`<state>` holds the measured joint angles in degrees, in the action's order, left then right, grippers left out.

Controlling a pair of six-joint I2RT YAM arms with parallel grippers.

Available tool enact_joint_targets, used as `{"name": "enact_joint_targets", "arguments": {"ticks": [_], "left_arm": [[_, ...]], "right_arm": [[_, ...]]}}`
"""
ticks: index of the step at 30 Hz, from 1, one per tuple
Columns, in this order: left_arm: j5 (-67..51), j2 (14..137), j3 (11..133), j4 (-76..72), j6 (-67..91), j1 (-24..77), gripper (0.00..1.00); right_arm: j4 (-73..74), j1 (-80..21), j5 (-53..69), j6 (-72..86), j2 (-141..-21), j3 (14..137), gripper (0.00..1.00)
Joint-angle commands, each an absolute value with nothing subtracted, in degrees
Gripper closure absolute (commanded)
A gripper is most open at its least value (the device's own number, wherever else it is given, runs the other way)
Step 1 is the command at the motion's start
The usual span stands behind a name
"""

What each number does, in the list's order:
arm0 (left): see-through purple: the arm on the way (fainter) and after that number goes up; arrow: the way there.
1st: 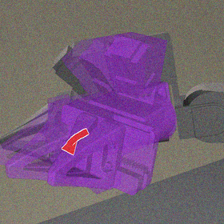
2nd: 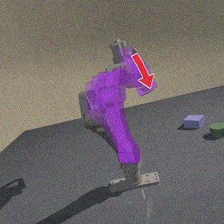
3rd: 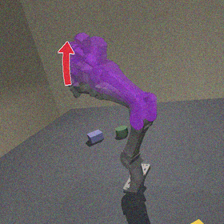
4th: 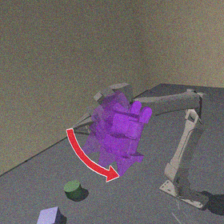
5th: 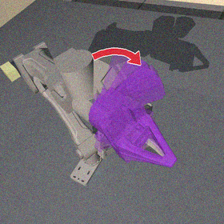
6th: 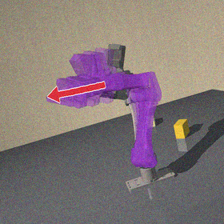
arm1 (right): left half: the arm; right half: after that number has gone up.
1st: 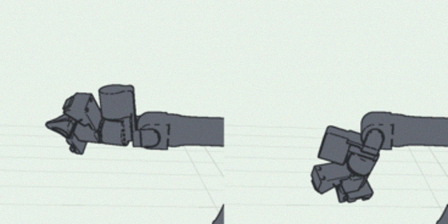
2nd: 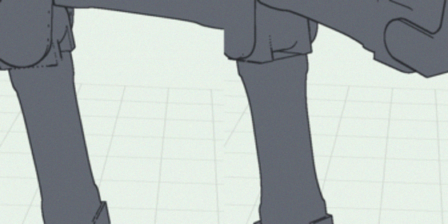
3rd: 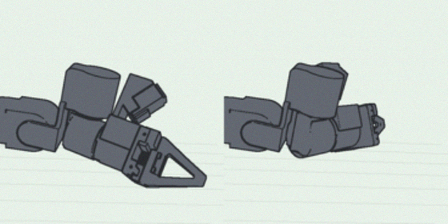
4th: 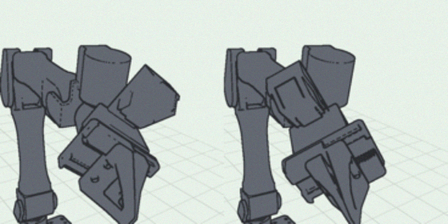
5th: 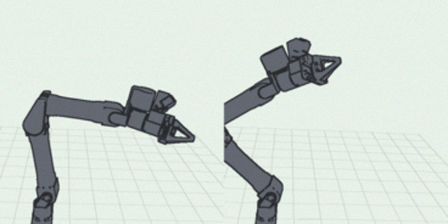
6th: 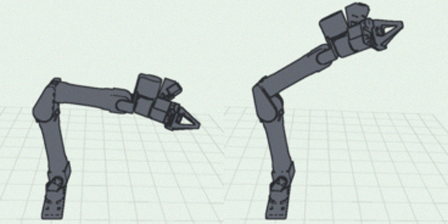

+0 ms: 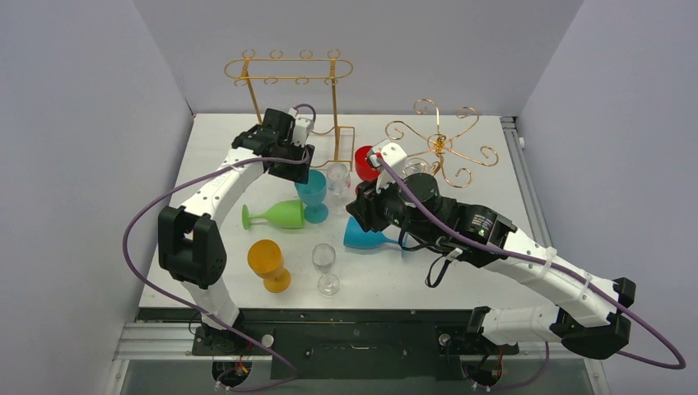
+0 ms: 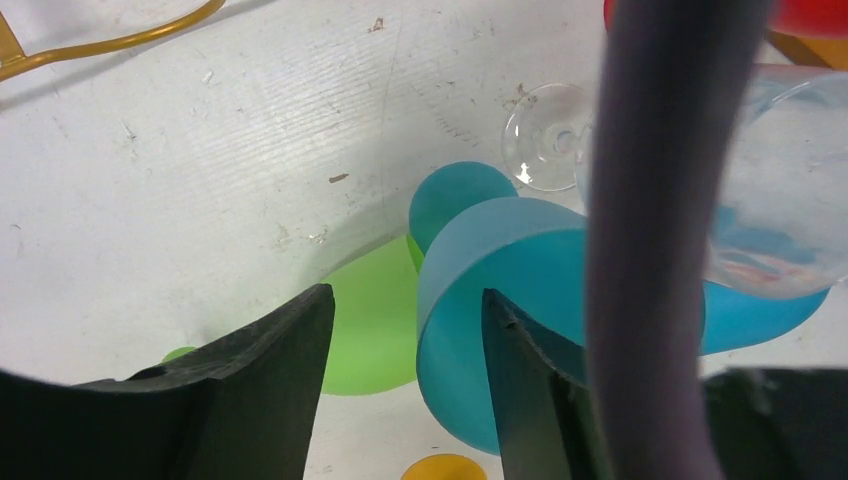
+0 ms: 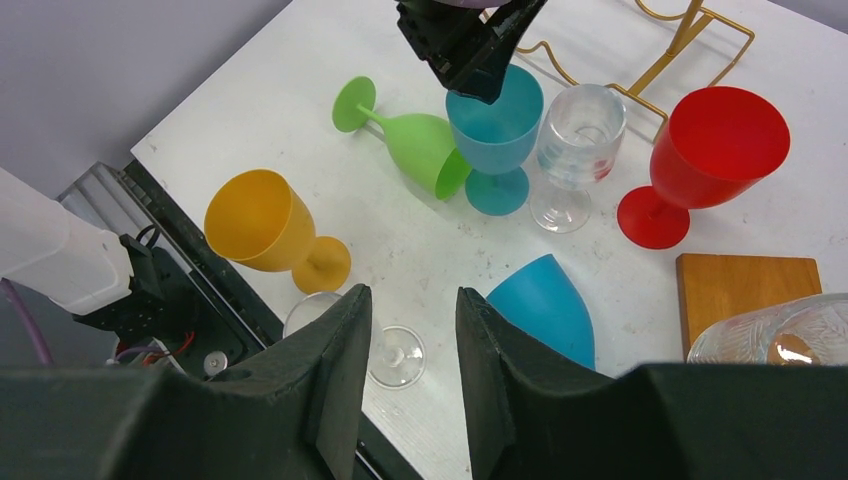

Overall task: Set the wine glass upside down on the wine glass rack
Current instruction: Pick up the wine glass at the center of the board.

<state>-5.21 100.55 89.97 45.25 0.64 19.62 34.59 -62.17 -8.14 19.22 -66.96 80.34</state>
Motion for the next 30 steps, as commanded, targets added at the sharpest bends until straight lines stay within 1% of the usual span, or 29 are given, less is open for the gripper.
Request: {"name": "enact_joint_targets", "arguments": {"ticks": [1, 2, 3, 4, 6, 7, 14, 17, 26, 28, 30], "left_arm": [[-4.0, 100.6, 89.3, 43.7, 1.6, 19.6, 0.45], [-4.0, 100.8, 89.2, 43.5, 1.5, 19.6, 0.46], [-4.2, 100.9, 89.0, 43.5, 1.5, 19.6, 0.53], [-4.6, 101.1, 88.9, 43.6, 1.4, 19.6, 0.65], [-5.1, 101.5, 88.7, 43.6, 1.2, 19.5, 0.96], [-5.2, 101.5, 88.6, 43.5, 1.1, 19.5, 1.00], [-3.9, 98.4, 90.1, 43.9, 0.4, 19.5, 1.00], [-3.4, 96.4, 93.2, 45.5, 0.3, 19.5, 1.00], [-0.6, 86.9, 101.7, 51.1, -6.7, 19.6, 1.00], [1.2, 83.7, 102.2, 51.1, -8.8, 19.9, 1.00], [3.0, 80.3, 101.5, 49.8, -11.0, 20.6, 1.00]], "right_arm": [[32.0, -62.0, -8.4, 19.8, -65.6, 80.2, 0.67], [32.0, -61.9, -8.3, 19.8, -65.6, 80.4, 0.67], [32.0, -62.0, -8.3, 19.8, -65.7, 80.4, 0.67], [32.0, -62.0, -8.3, 19.8, -65.7, 80.4, 0.67], [32.0, -62.0, -8.3, 19.9, -65.7, 80.3, 0.67], [32.0, -62.0, -8.3, 19.9, -65.7, 80.3, 0.67], [32.1, -61.9, -8.6, 19.9, -65.4, 80.4, 0.69], [32.4, -62.0, -8.8, 19.9, -65.6, 80.8, 0.70], [32.7, -62.0, -7.9, 19.8, -67.0, 84.1, 0.70], [33.1, -62.1, -8.5, 20.0, -68.3, 85.9, 0.68], [33.7, -62.5, -9.5, 20.1, -69.6, 88.2, 0.63]]}}
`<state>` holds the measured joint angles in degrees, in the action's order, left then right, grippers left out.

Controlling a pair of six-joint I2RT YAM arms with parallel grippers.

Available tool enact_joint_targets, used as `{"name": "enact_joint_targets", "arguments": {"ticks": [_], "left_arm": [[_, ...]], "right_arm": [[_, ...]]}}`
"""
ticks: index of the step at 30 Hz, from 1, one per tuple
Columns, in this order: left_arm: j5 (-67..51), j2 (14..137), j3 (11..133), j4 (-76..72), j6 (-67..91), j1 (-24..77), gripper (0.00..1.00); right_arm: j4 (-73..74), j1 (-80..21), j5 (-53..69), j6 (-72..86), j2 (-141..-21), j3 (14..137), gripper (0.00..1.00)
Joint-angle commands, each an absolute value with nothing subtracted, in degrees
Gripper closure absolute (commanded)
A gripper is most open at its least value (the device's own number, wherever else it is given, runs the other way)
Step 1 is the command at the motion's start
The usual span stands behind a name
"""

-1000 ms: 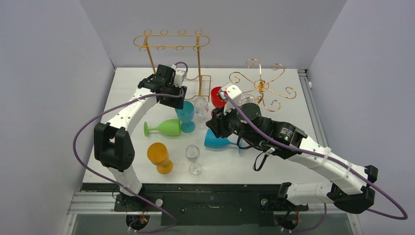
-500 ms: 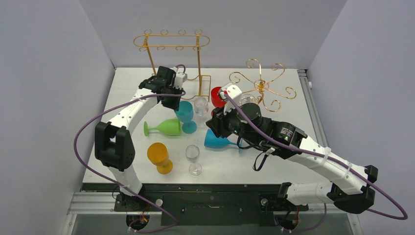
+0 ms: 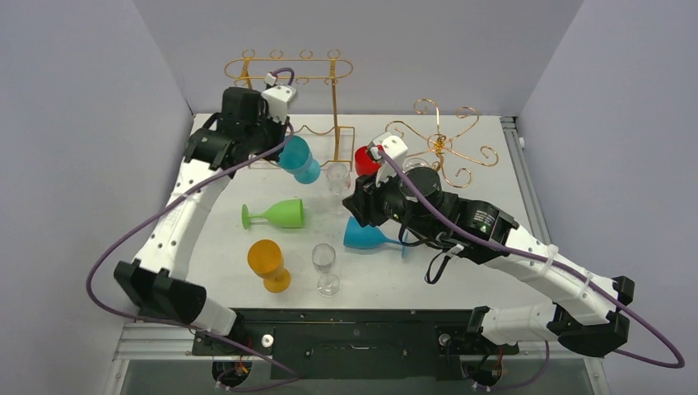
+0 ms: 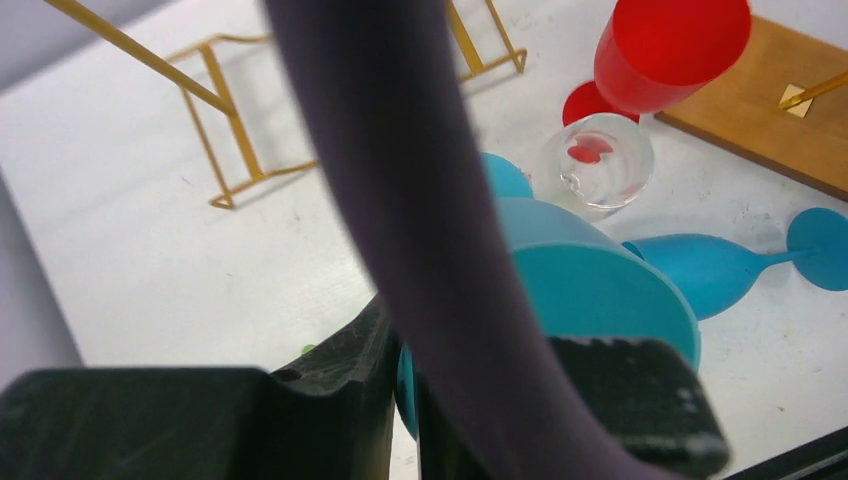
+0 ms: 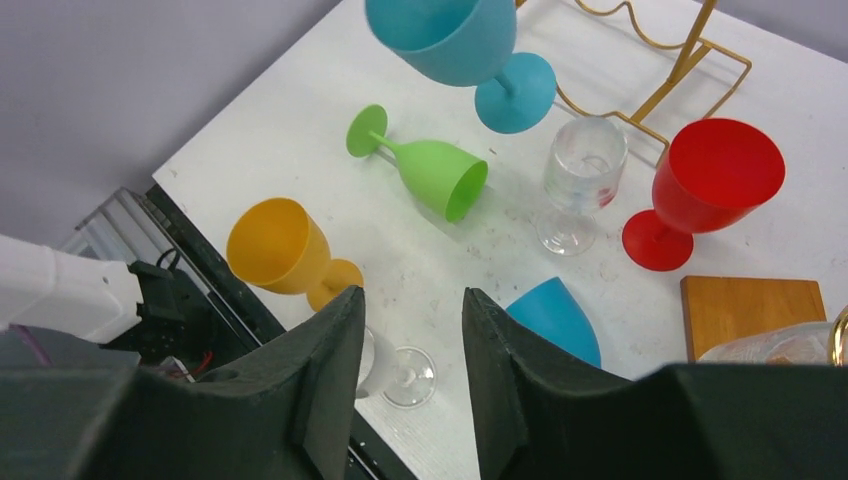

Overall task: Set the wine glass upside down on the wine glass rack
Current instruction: Pick up the wine glass at the center of the board, then turn the wine glass upside down at the wine rack.

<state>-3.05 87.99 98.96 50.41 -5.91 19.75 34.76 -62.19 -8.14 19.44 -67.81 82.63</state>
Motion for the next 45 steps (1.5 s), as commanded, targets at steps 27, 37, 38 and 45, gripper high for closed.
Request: {"name": "enact_joint_targets", "arguments": {"ticks": [27, 37, 38, 45], "left_arm": [[18.6, 69.5, 99.1, 49.7, -18.7, 34.5, 1.00], [18.7, 69.4, 99.5, 48.4, -19.0, 34.9, 1.00], [18.7, 69.4, 99.6, 48.3, -19.0, 34.9, 1.00], [18.1, 69.0, 99.8, 47.7, -18.7, 34.9, 1.00]], "right_arm": [[28.2, -71.8, -31.6, 18.8, -86.1, 105.4, 0.51], [24.2, -70.5, -31.1, 20.2, -90.0, 105.5, 0.52], [24.1, -70.3, -30.7, 20.4, -90.3, 105.4, 0.52], [22.7, -67.9, -29.8, 21.5, -91.2, 102.8, 0.55]]}}
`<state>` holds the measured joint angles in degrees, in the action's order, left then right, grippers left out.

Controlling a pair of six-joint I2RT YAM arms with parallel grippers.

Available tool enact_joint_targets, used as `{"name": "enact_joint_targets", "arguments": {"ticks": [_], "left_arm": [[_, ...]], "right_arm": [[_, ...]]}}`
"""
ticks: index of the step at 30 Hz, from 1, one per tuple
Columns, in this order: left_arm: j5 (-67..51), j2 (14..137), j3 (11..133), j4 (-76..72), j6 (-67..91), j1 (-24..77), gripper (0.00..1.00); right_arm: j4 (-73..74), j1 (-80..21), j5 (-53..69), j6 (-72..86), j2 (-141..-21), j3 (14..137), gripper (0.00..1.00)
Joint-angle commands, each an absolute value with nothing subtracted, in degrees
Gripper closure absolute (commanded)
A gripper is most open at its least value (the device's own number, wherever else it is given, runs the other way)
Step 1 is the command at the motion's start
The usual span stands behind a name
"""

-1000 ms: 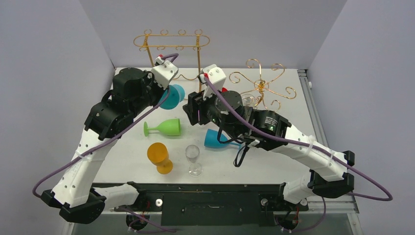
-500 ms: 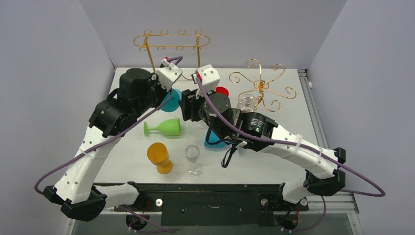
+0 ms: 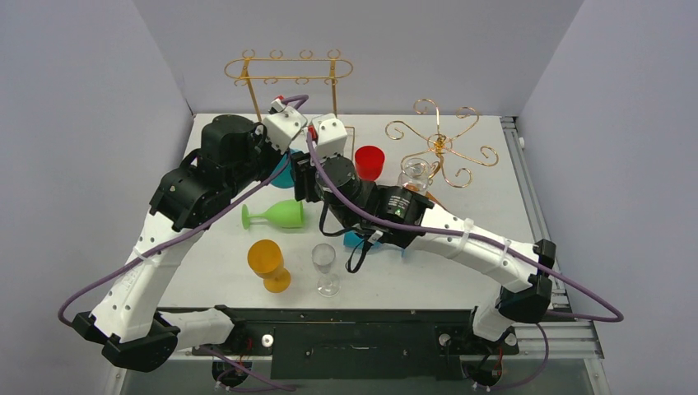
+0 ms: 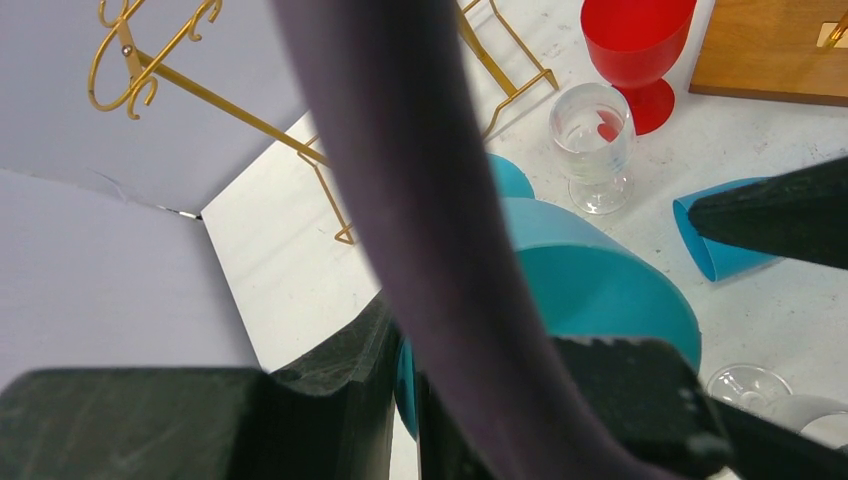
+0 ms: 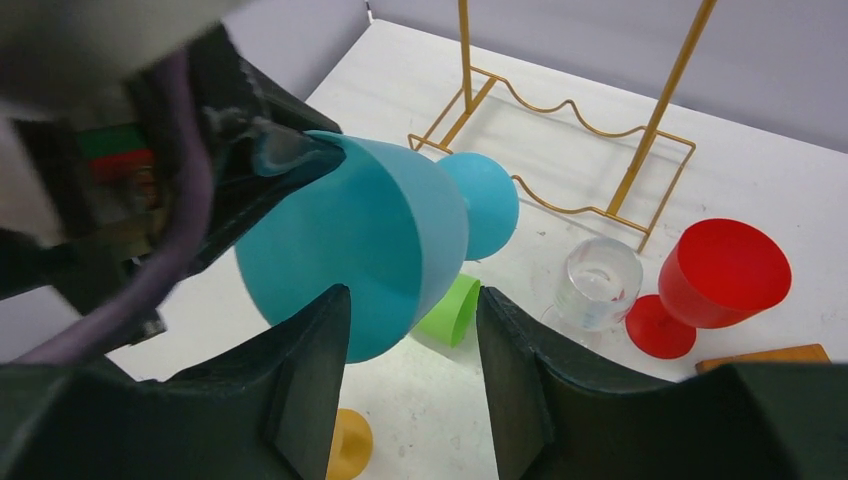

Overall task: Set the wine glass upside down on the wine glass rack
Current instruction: Turn the wine glass upside down at the wine rack.

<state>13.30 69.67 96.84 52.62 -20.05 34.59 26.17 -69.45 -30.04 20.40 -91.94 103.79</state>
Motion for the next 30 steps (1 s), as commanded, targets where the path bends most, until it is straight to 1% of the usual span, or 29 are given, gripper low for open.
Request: {"name": "enact_joint_targets", "arguments": {"ticks": [1, 13, 16, 19, 20, 23, 27, 29, 30], "left_arm": [[18.1, 69.0, 99.8, 47.8, -18.7, 34.9, 1.00], [17.6, 69.1, 100.4, 46.6, -18.3, 34.9, 1.00], [17.2, 68.9, 100.3, 45.7, -18.2, 34.9, 1.00], [16.4, 68.5, 100.3, 44.9, -18.1, 34.9, 1.00], [16.4, 68.5, 100.3, 44.8, -18.0, 34.9, 1.00], [15.8, 68.0, 100.3, 44.3, -17.6, 34.9, 1.00], [14.2, 67.0, 99.9, 42.7, -16.6, 34.9, 0.99], [13.3, 66.8, 100.2, 42.5, -15.6, 34.9, 0.71], [12.6, 66.8, 100.5, 42.6, -15.1, 34.9, 0.56]], "right_arm": [[22.5, -67.5, -29.9, 21.5, -91.2, 102.5, 0.56], [23.5, -65.0, -27.0, 21.5, -95.9, 106.1, 0.64], [24.2, -64.8, -26.9, 21.6, -96.9, 107.1, 0.70], [24.0, -64.5, -27.1, 21.4, -97.2, 107.4, 0.79], [24.0, -64.4, -27.2, 21.3, -97.1, 107.4, 0.83], [23.9, -63.9, -27.8, 20.5, -97.0, 107.4, 0.99], [22.0, -63.8, -29.9, 18.0, -95.2, 105.5, 1.00], [19.4, -63.7, -30.8, 16.5, -92.8, 102.8, 1.00], [18.2, -63.5, -31.0, 15.8, -91.5, 101.4, 1.00]]}}
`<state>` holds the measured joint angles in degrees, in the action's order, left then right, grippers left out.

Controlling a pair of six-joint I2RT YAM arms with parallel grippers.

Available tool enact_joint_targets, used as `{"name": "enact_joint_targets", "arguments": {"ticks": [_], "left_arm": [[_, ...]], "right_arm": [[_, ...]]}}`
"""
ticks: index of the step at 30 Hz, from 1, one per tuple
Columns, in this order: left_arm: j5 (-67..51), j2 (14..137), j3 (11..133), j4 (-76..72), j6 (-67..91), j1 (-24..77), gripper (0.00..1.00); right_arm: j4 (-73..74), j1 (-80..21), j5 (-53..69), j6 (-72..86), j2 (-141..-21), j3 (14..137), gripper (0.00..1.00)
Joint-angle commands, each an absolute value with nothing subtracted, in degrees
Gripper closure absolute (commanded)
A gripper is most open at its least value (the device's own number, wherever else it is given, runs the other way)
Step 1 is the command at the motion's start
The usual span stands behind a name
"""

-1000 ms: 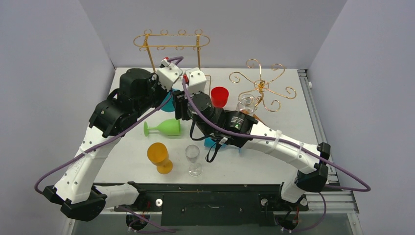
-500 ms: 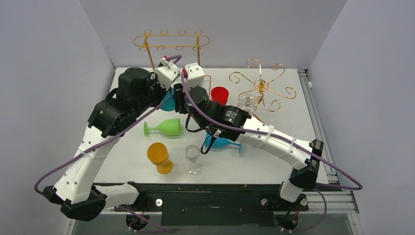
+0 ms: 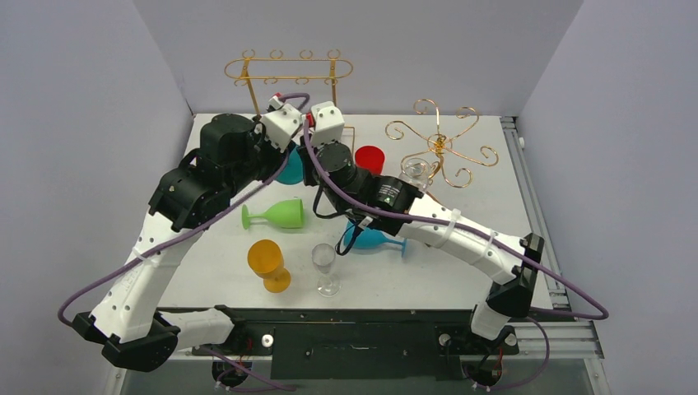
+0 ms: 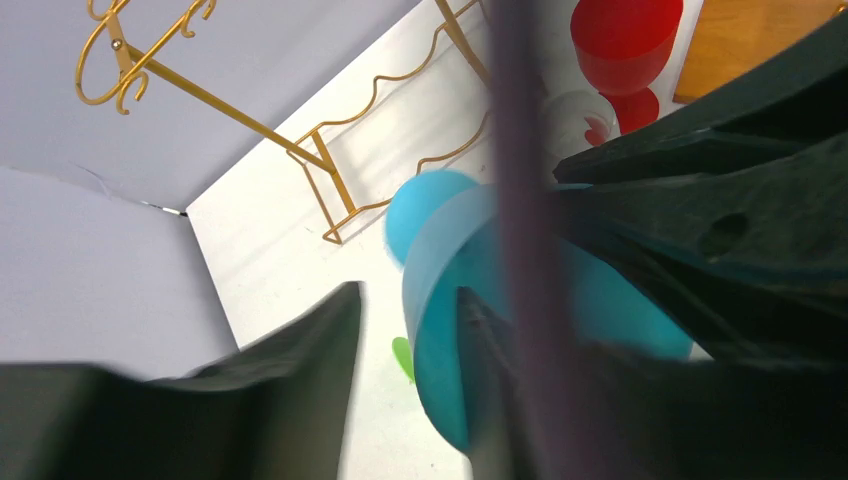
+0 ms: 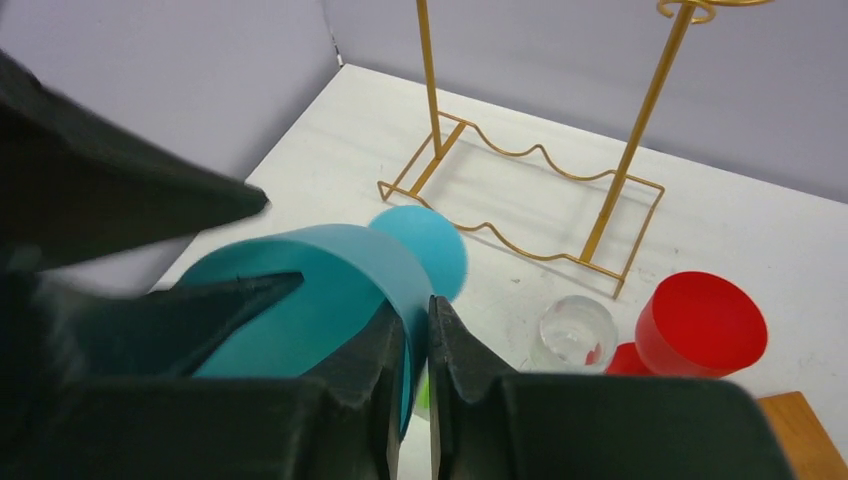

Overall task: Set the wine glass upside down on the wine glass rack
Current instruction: Turn the wine glass upside down at the wine rack.

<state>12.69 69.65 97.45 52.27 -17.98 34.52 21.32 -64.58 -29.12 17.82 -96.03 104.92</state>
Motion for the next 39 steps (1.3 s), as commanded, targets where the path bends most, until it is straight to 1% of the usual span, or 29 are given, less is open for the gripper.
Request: {"name": "enact_joint_targets", "arguments": {"ticks": [1, 3, 5, 6, 9, 12, 15, 19, 21, 23, 24, 25, 28, 29, 32, 35, 37, 38, 39], "left_arm": [[12.0, 66.8, 100.8, 42.7, -14.5, 34.9, 0.43], [10.0, 67.1, 102.0, 43.9, -13.4, 34.9, 0.27], [7.6, 67.7, 104.0, 45.6, -11.8, 34.8, 0.01], [6.1, 68.0, 105.5, 46.6, -10.7, 34.8, 0.03], [0.4, 68.4, 109.6, 48.0, -7.1, 34.3, 0.04], [-8.1, 68.4, 112.9, 48.0, -2.5, 32.5, 0.04], [-19.7, 68.2, 113.6, 45.9, 3.6, 27.1, 0.04], [-34.2, 67.5, 110.0, 38.2, 11.5, 17.5, 0.04], [-39.6, 67.8, 107.6, 34.0, 15.3, 14.9, 0.01], [-43.1, 67.9, 105.0, 29.2, 19.3, 13.7, 0.07], [-45.1, 68.1, 104.0, 26.8, 20.6, 13.6, 0.08], [-47.1, 68.4, 103.2, 24.8, 22.1, 13.6, 0.08], [-53.3, 69.8, 101.3, 17.6, 29.0, 13.8, 0.03], [-54.3, 70.2, 100.6, 14.7, 31.0, 13.8, 0.03], [-55.2, 70.9, 99.9, 13.2, 32.7, 13.8, 0.03], [-55.3, 71.0, 99.2, 11.9, 33.4, 13.9, 0.11], [-54.9, 71.0, 98.8, 12.4, 33.2, 14.1, 0.20], [-54.7, 71.1, 98.9, 13.2, 32.5, 14.2, 0.28], [-54.1, 71.1, 98.9, 14.5, 31.7, 14.2, 0.42]], "right_arm": [[16.9, -63.3, -31.0, 15.4, -89.9, 99.8, 1.00], [14.8, -62.6, -30.7, 14.3, -87.1, 97.1, 1.00], [13.7, -61.9, -30.8, 13.2, -84.3, 95.0, 1.00], [13.3, -61.7, -30.8, 12.6, -82.9, 94.0, 1.00], [12.1, -61.0, -30.7, 11.4, -79.1, 90.9, 1.00], [9.5, -60.6, -29.6, 10.9, -74.2, 86.3, 1.00], [3.8, -60.4, -26.6, 10.9, -67.2, 80.5, 1.00], [-3.0, -60.3, -22.5, 11.8, -58.5, 74.6, 1.00], [-4.9, -60.4, -21.1, 12.7, -55.7, 73.4, 1.00], [-5.9, -60.5, -19.4, 13.5, -54.1, 72.9, 1.00], [-6.1, -60.7, -18.9, 13.7, -53.6, 73.0, 1.00], [-6.2, -60.9, -18.7, 13.7, -53.5, 73.3, 1.00], [-5.7, -61.8, -18.5, 13.5, -53.8, 74.7, 1.00], [-5.6, -61.9, -18.4, 13.4, -54.1, 75.2, 1.00], [-5.9, -62.1, -17.9, 13.3, -54.6, 75.9, 1.00], [-5.5, -62.2, -17.8, 13.2, -55.6, 76.7, 1.00], [-6.0, -62.2, -17.4, 13.2, -56.1, 76.8, 1.00], [-6.4, -62.3, -17.3, 13.2, -56.3, 76.9, 1.00], [-6.7, -62.3, -17.2, 13.3, -56.5, 77.0, 1.00]]}}
